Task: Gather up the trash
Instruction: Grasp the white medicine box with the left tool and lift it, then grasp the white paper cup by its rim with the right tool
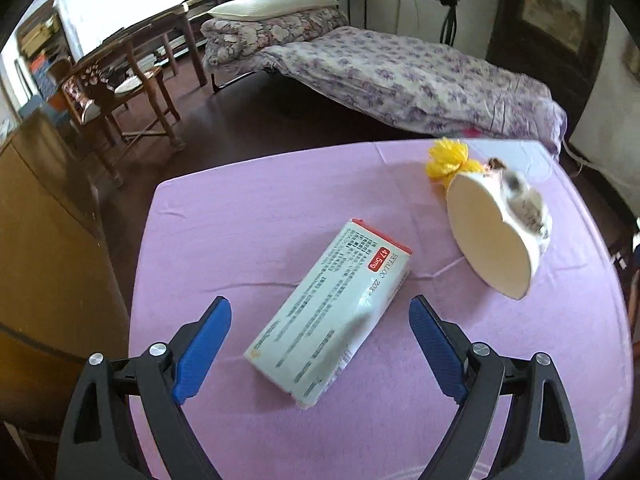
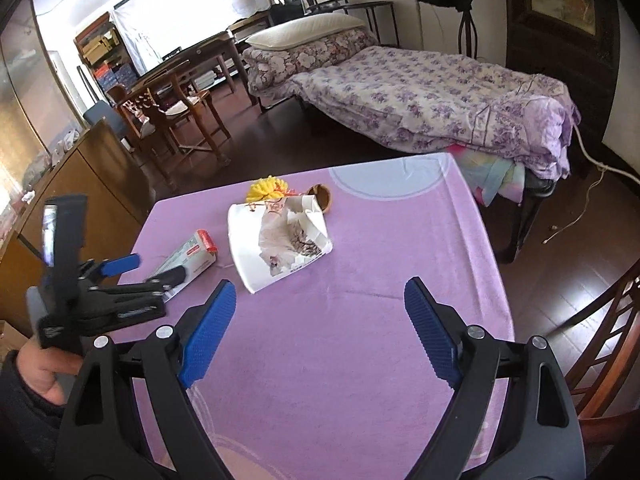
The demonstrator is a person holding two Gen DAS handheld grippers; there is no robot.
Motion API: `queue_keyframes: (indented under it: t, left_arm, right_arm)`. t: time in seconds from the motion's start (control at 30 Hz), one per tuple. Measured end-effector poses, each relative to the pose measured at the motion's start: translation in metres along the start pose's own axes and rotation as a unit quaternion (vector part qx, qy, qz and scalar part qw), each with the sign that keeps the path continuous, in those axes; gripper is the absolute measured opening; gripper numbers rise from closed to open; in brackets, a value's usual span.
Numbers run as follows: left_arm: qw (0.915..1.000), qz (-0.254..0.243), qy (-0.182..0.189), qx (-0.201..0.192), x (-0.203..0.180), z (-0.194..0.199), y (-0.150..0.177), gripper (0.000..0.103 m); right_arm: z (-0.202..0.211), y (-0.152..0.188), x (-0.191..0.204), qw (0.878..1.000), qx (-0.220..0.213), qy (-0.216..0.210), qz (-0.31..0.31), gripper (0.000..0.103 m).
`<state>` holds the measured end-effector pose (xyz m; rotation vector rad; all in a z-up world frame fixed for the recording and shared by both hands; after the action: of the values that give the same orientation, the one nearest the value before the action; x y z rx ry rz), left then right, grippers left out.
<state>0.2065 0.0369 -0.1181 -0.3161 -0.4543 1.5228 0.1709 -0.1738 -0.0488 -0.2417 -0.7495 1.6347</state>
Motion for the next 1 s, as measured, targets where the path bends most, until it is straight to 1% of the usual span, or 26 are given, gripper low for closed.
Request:
queue_keyframes:
  t: [0.1, 0.17, 0.2, 0.3, 0.4, 0.43, 0.53, 0.67, 0.8, 0.87, 0.93, 1.0]
  left_arm:
    - [0.9999, -0.006, 0.003, 0.008, -0.002, -0.010, 0.003, 0.088]
    - [0.9999, -0.006, 0.003, 0.011, -0.003, -0.016, 0.005, 0.079]
    - [1.0000, -0.003, 0.007, 0.004, -0.002, -0.016, 0.003, 0.077]
    - [0.9999, 0.005, 0.010, 0.004, 0.000, -0.013, 0.003, 0.060]
    - [0.9999, -0.007, -0.001, 0.012, -0.003, -0.009, 0.005, 0.053]
    - [0.9999, -0.008, 0.000, 0.013, -0.005, -0.007, 0.006, 0.051]
    - [0.9997, 0.007, 0.014, 0.016, -0.004, 0.002, 0.011, 0.041]
    - [0.9982, 0.050, 0.032, 0.010, 0.002, 0.025, 0.020, 0.040]
    - [0.9946, 0.091, 0.048, -0.013, 0.004, 0.056, 0.033, 0.040]
    - [0.9917, 0.114, 0.057, -0.015, 0.005, 0.066, 0.042, 0.040]
    - [0.9888, 0.134, 0.062, -0.020, 0.007, 0.074, 0.049, 0.040]
    - [0.9856, 0.153, 0.068, -0.023, 0.009, 0.080, 0.056, 0.040]
  right_arm:
    - [-0.003, 0.003, 0.000, 0.999, 0.013, -0.024, -0.016, 0.083]
    - [-0.004, 0.004, 0.000, 0.999, 0.015, -0.029, -0.019, 0.083]
    - [-0.004, 0.004, 0.001, 0.999, 0.014, -0.029, -0.018, 0.083]
    - [-0.004, 0.004, 0.003, 0.999, 0.013, -0.032, -0.015, 0.083]
    - [-0.006, 0.006, 0.005, 0.999, 0.015, -0.033, -0.012, 0.083]
    - [-0.006, 0.006, 0.005, 0.999, 0.016, -0.033, -0.012, 0.083]
    - [-0.005, 0.006, 0.006, 0.999, 0.013, -0.033, -0.008, 0.083]
    - [-0.006, 0.005, 0.005, 1.000, 0.008, -0.026, -0.001, 0.083]
    - [-0.008, 0.006, 0.003, 1.000, 0.008, -0.022, 0.002, 0.083]
    - [-0.012, 0.007, 0.006, 1.000, 0.010, -0.020, 0.011, 0.086]
    - [-0.014, 0.007, 0.010, 1.000, 0.008, -0.014, 0.024, 0.091]
    - [-0.018, 0.005, 0.014, 0.999, 0.006, -0.008, 0.035, 0.092]
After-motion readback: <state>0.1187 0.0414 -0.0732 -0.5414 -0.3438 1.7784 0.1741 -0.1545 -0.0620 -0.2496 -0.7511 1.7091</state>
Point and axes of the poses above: each gripper's, at about its wrist camera, not at the fingertips, and z roughly against the way its jaws point, x to its left, y to its underside, the point moved 6 cm from there along -z, roughly the way its jaws point, and after that the axes turned 3 degrees about x, right-handed, at the moved point
